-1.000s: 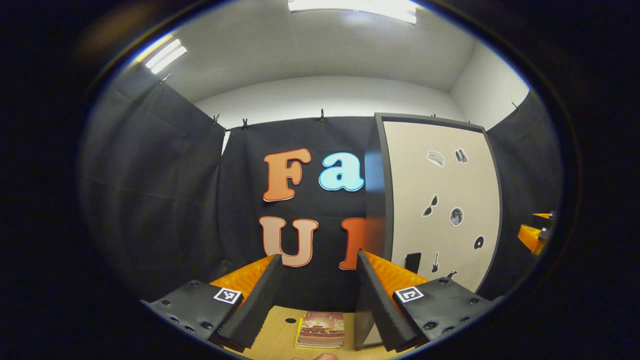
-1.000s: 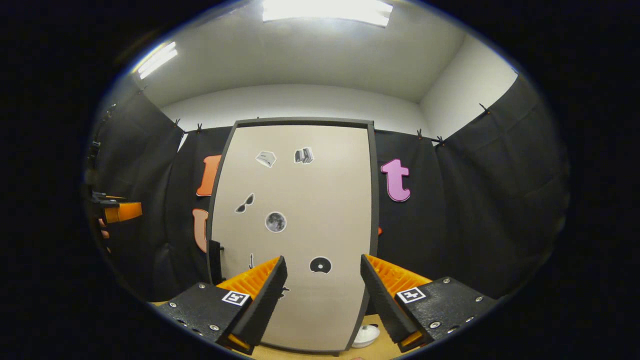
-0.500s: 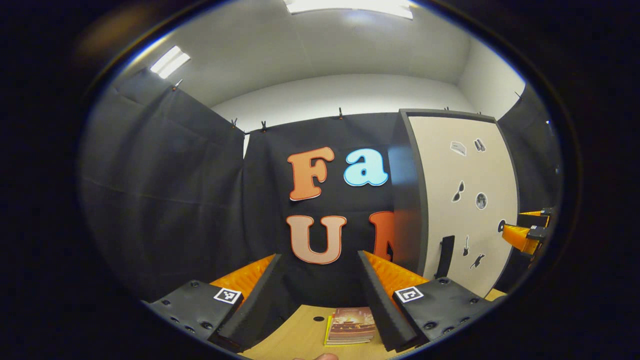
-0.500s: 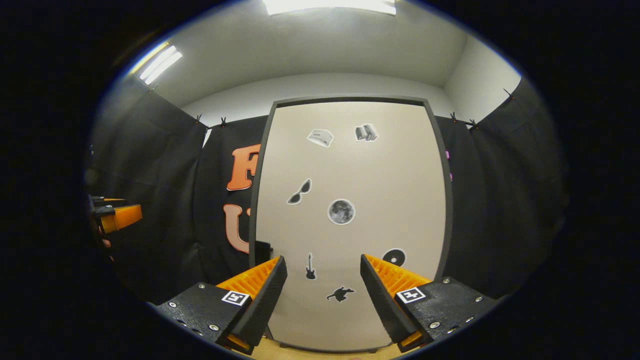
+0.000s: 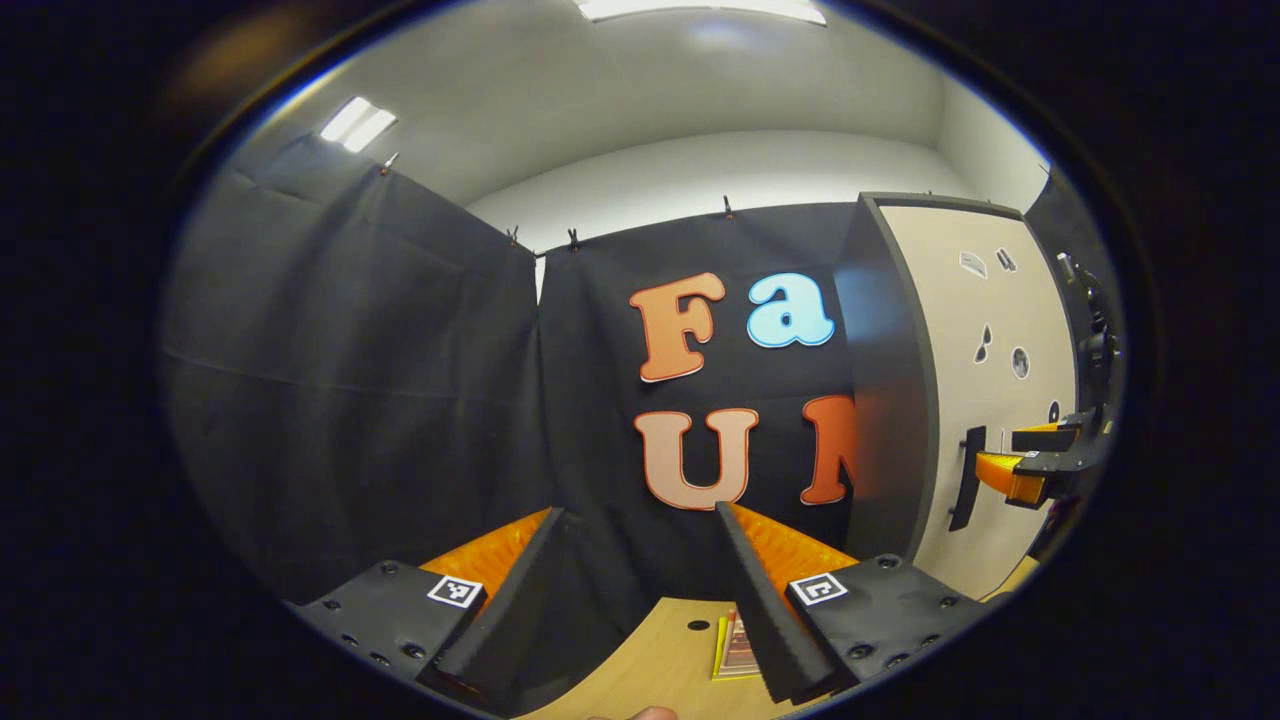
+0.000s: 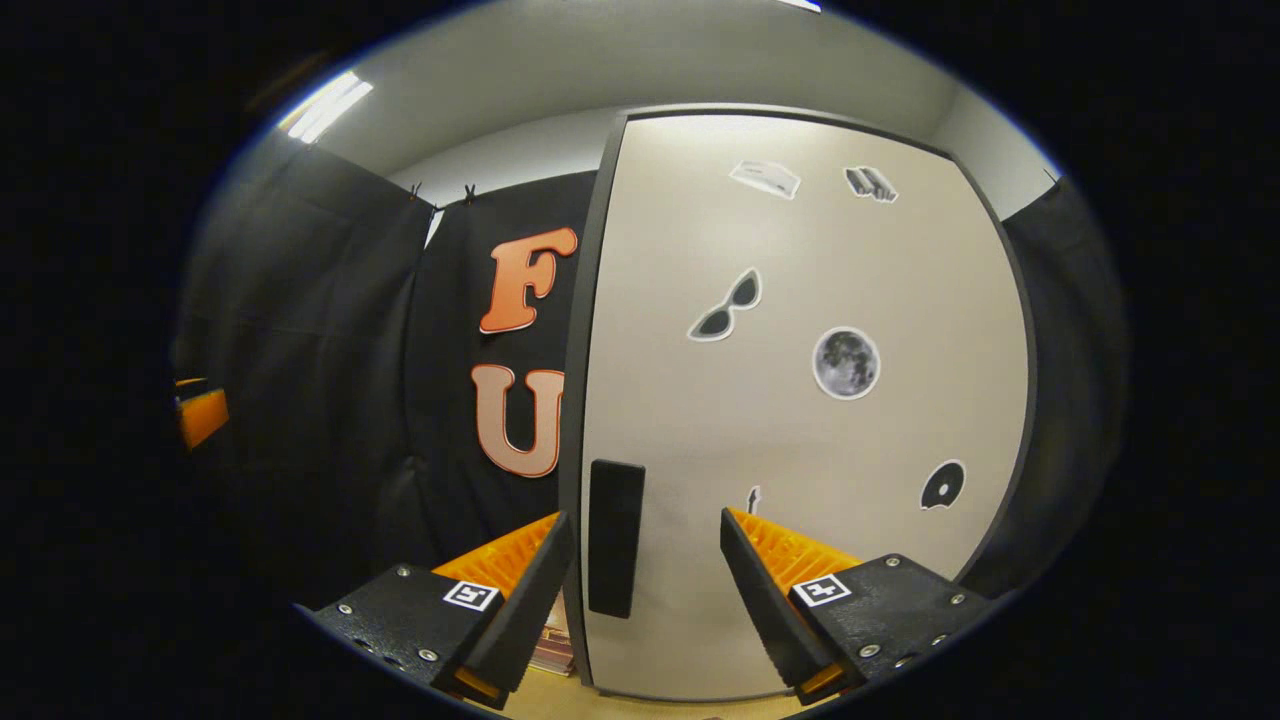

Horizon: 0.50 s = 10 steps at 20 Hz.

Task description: Open the cabinet door with the right hand, grasp the bottle in the cabinet with the left hand and place it on the coaster, then close the cabinet door with the right hand.

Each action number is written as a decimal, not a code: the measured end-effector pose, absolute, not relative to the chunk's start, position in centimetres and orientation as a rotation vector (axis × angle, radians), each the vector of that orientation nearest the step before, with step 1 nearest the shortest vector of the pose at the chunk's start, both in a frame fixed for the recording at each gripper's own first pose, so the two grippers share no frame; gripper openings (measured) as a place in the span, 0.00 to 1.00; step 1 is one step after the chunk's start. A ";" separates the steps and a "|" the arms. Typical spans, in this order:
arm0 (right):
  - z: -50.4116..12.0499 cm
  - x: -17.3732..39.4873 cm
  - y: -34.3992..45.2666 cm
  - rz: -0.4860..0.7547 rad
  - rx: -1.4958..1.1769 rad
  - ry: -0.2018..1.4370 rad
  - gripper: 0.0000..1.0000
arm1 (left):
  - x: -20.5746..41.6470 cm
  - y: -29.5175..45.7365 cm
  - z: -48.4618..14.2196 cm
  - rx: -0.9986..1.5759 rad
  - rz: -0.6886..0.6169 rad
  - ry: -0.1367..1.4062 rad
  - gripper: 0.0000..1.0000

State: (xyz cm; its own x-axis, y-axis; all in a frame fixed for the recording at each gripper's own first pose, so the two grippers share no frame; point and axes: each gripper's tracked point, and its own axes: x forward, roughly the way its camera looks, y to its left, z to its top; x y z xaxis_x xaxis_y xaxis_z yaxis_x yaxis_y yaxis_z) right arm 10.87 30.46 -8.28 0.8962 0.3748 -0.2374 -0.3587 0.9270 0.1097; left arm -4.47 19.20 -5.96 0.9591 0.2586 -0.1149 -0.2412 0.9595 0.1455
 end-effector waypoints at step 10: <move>-11.8 12.6 32.9 0.304 0.031 0.346 0.46 | -5.7 22.7 -9.8 0.120 0.295 0.210 0.96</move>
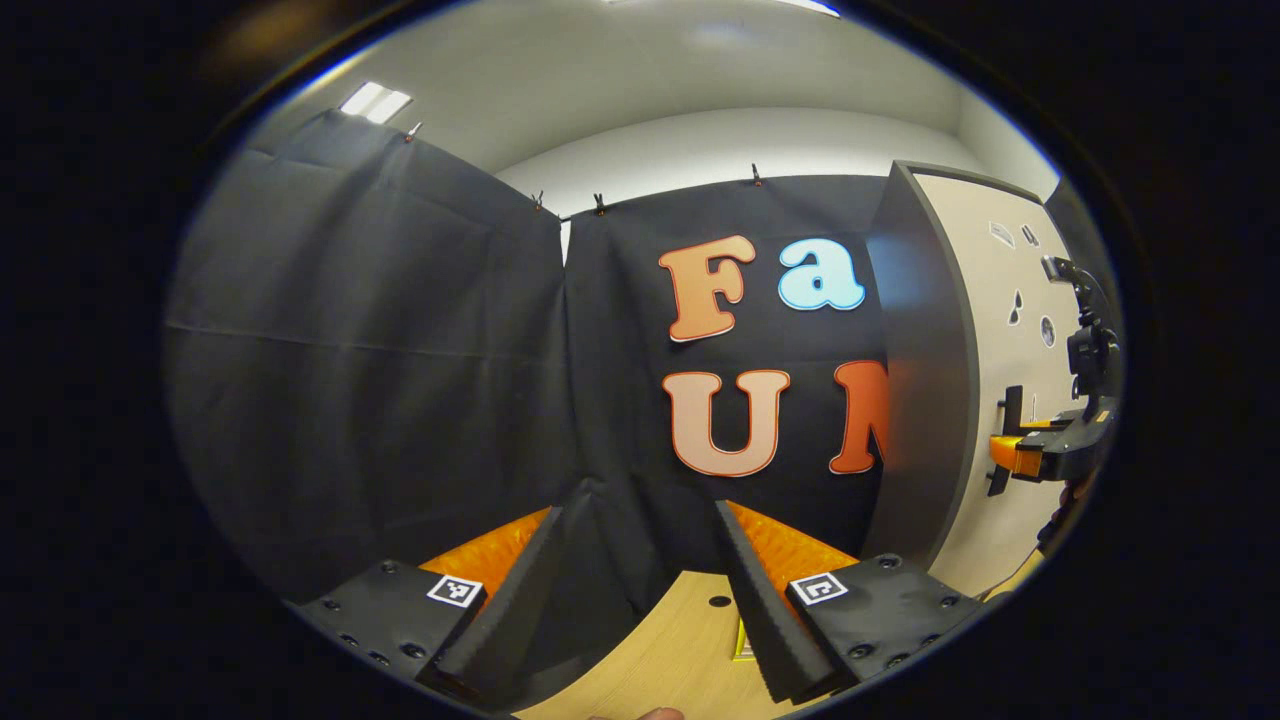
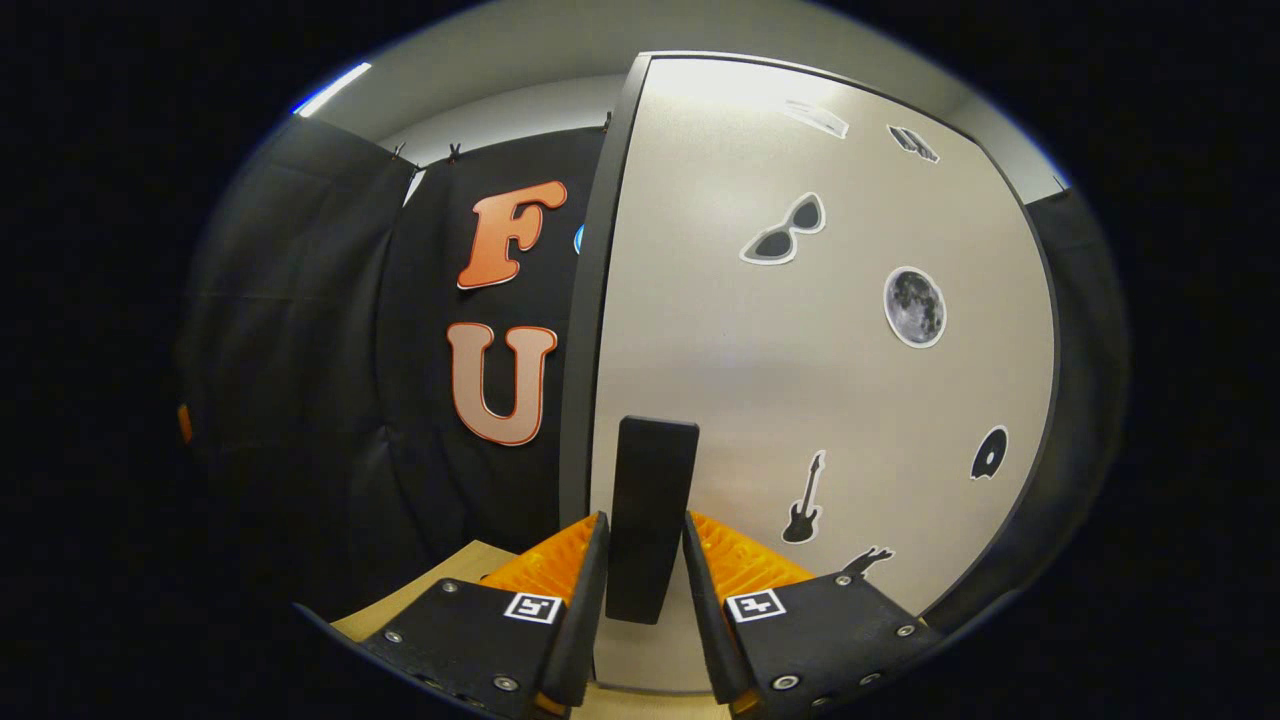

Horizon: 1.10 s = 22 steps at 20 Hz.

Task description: Open the cabinet door with the right hand, grasp the bottle in the cabinet with the left hand and place it on the coaster, then close the cabinet door with the right hand.

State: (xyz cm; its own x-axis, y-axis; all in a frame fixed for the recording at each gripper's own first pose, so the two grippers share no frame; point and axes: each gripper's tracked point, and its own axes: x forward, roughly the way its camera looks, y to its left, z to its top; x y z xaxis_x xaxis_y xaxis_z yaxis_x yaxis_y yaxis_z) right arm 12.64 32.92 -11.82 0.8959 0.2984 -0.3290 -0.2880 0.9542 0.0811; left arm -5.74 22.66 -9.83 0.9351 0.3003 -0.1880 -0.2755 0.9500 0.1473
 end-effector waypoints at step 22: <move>-10.2 8.1 30.7 0.481 0.191 0.358 0.23 | -4.1 10.2 -12.2 0.050 0.089 0.235 0.93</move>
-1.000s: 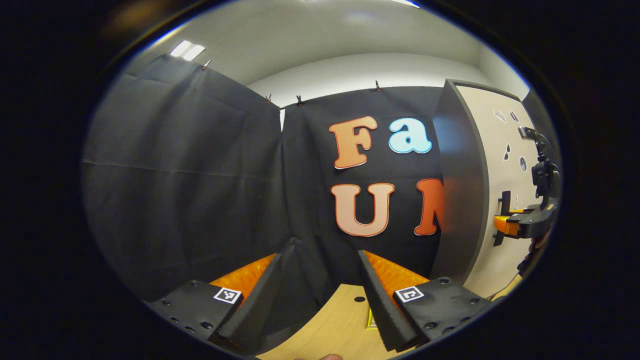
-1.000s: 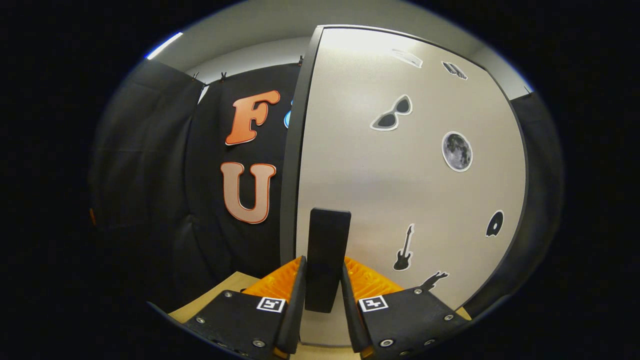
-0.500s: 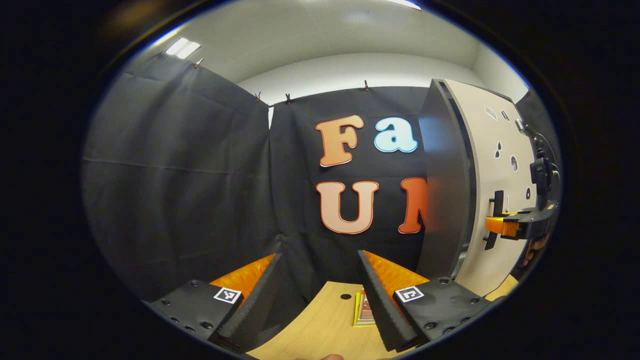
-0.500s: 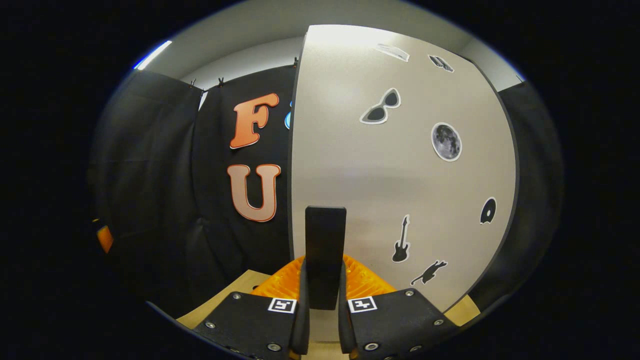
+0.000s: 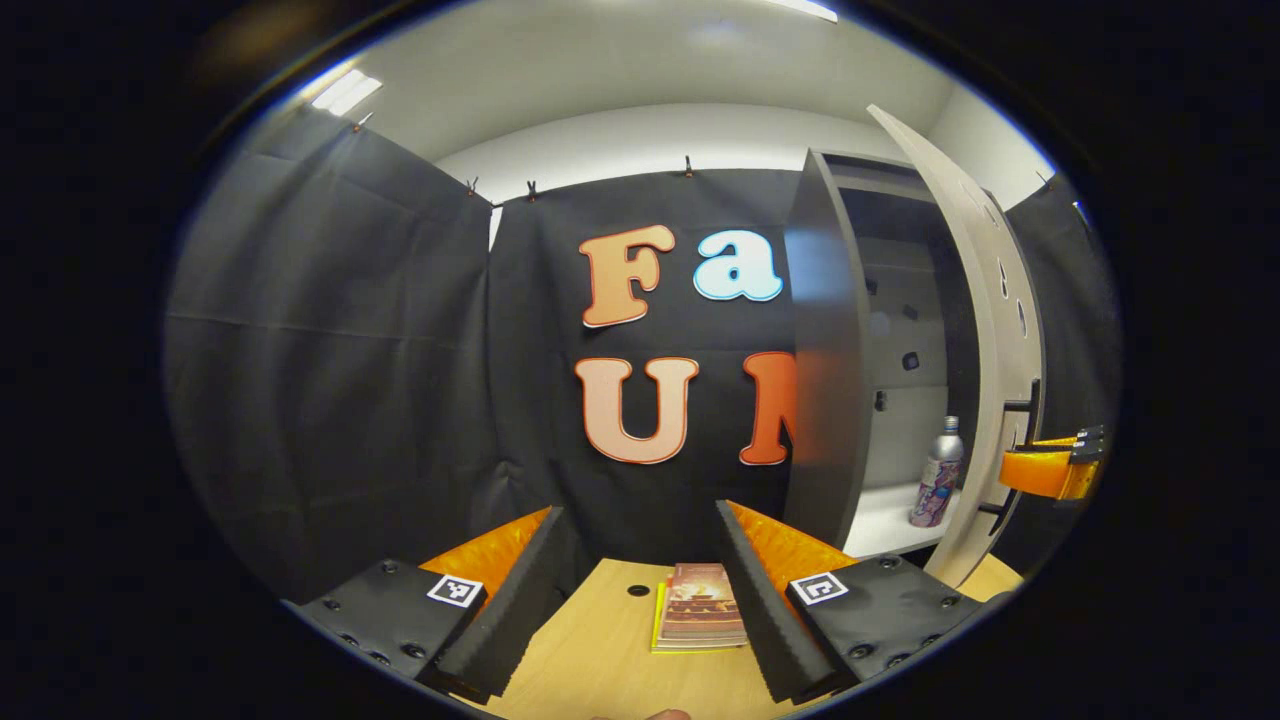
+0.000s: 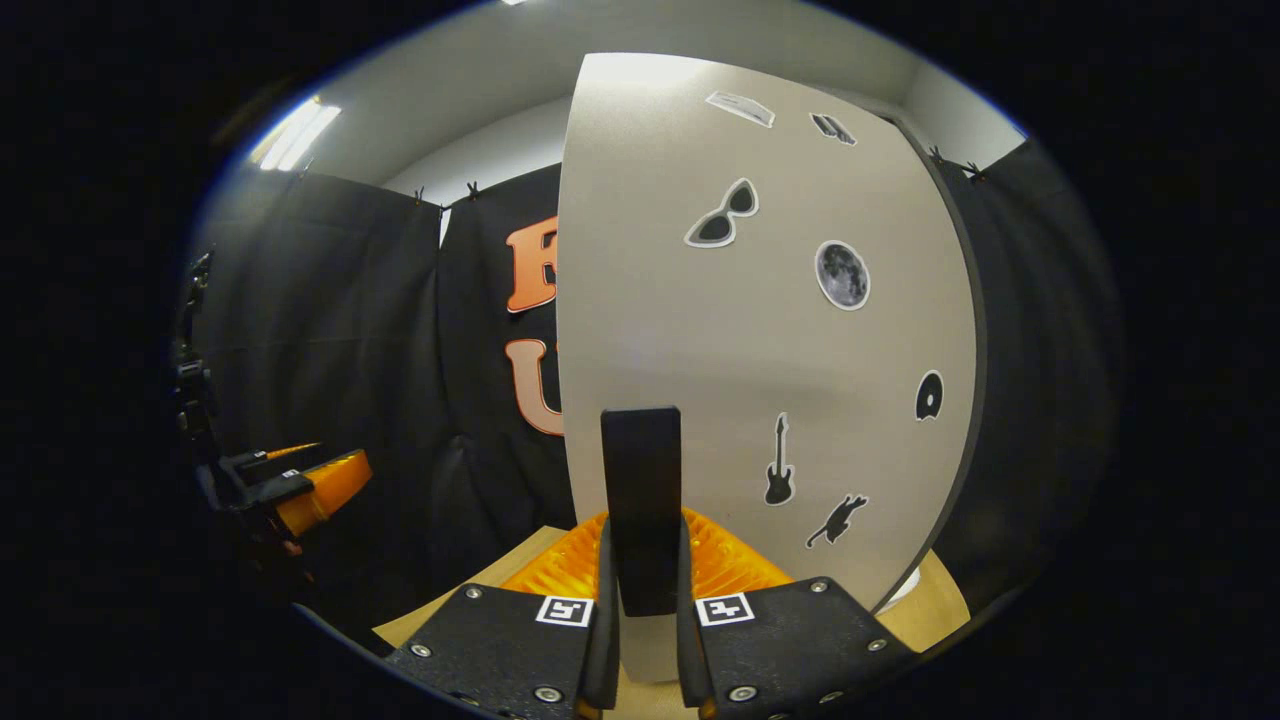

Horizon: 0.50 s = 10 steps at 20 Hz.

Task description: Open the cabinet door with the right hand, grasp the bottle in the cabinet with the left hand and place it on the coaster, then close the cabinet door with the right hand.

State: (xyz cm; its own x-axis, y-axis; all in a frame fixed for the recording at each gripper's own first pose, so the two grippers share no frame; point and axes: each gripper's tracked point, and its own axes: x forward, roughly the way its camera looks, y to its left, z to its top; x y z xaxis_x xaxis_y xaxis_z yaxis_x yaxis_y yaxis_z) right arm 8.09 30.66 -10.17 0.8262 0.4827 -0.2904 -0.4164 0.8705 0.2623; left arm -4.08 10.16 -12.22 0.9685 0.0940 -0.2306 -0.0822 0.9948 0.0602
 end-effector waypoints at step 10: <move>-9.1 6.1 27.7 0.588 0.293 0.311 0.23 | -5.1 2.2 -14.0 0.050 -0.004 0.263 0.93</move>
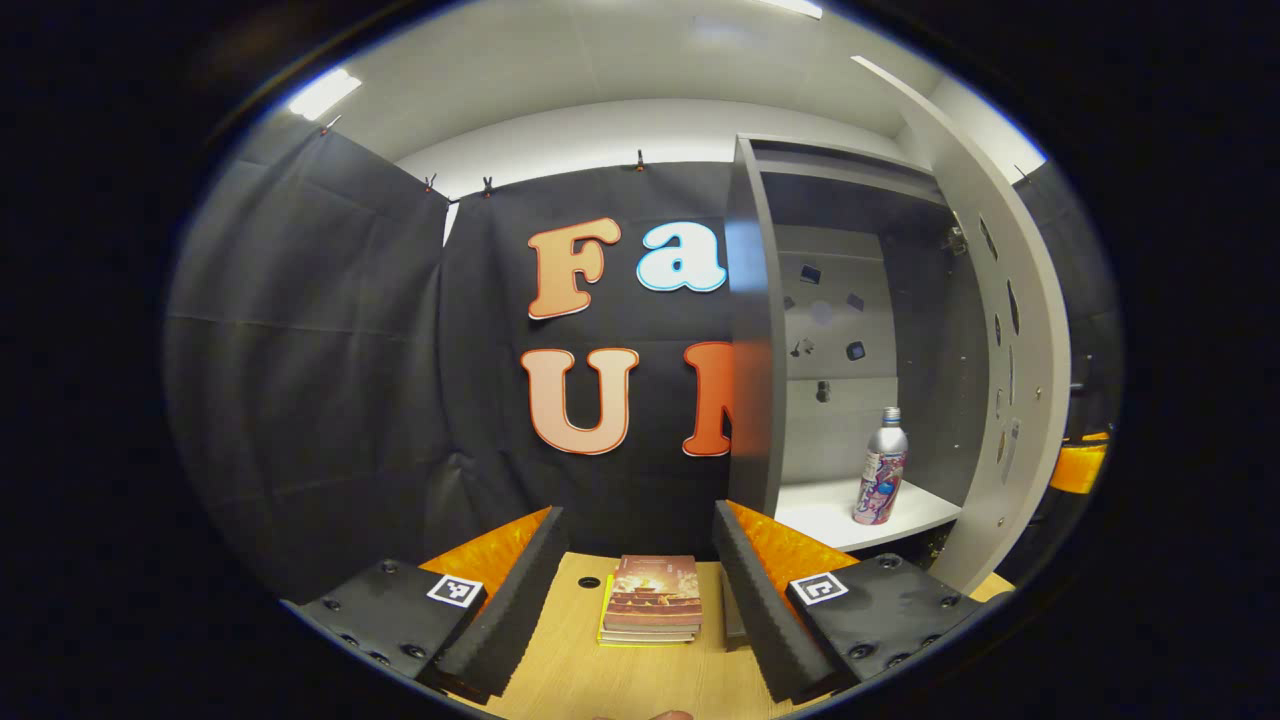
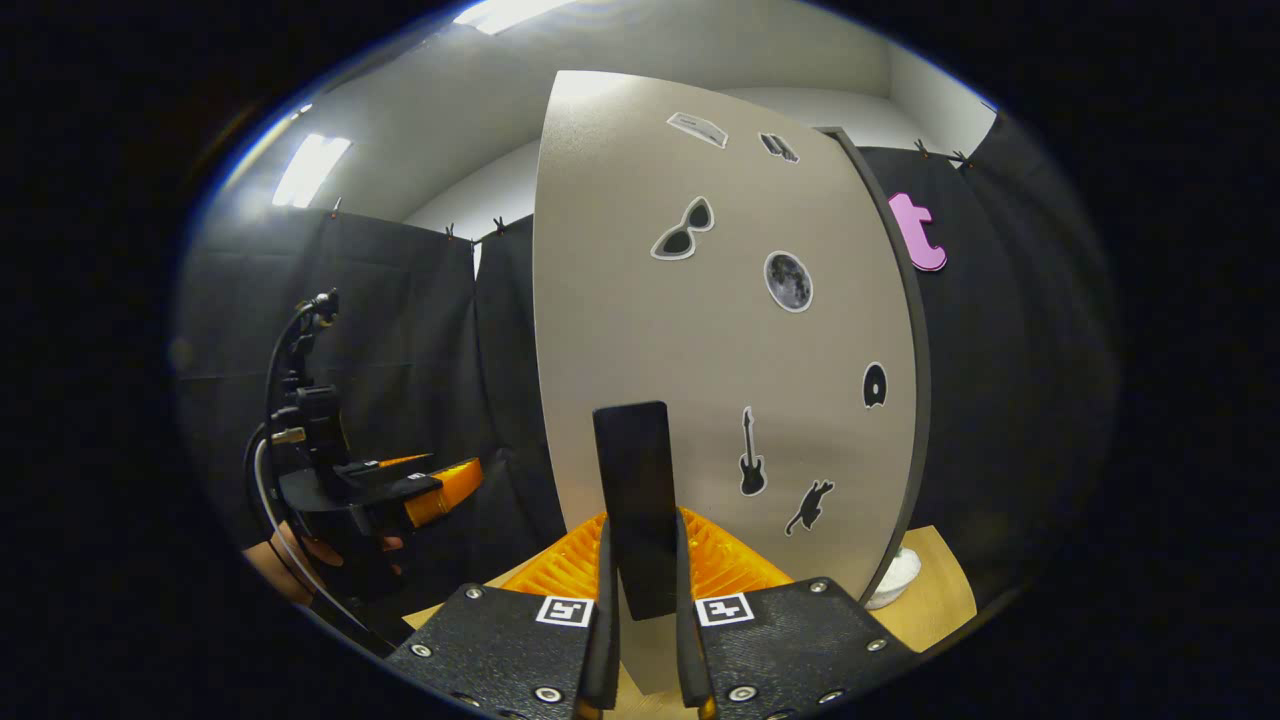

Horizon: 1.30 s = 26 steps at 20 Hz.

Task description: Open the cabinet door with the right hand, grasp the bottle in the cabinet with the left hand and place it on the coaster, then close the cabinet door with the right hand.

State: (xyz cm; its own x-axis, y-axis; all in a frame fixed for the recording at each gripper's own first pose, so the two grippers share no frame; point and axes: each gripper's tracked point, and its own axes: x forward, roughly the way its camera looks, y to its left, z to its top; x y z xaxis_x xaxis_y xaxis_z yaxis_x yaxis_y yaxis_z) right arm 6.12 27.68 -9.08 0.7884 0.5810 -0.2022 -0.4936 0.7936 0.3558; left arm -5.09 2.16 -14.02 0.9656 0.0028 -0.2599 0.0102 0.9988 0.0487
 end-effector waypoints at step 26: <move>-9.3 5.4 22.2 0.586 0.376 0.331 0.22 | -6.0 -7.1 -19.9 0.091 -0.116 0.363 0.96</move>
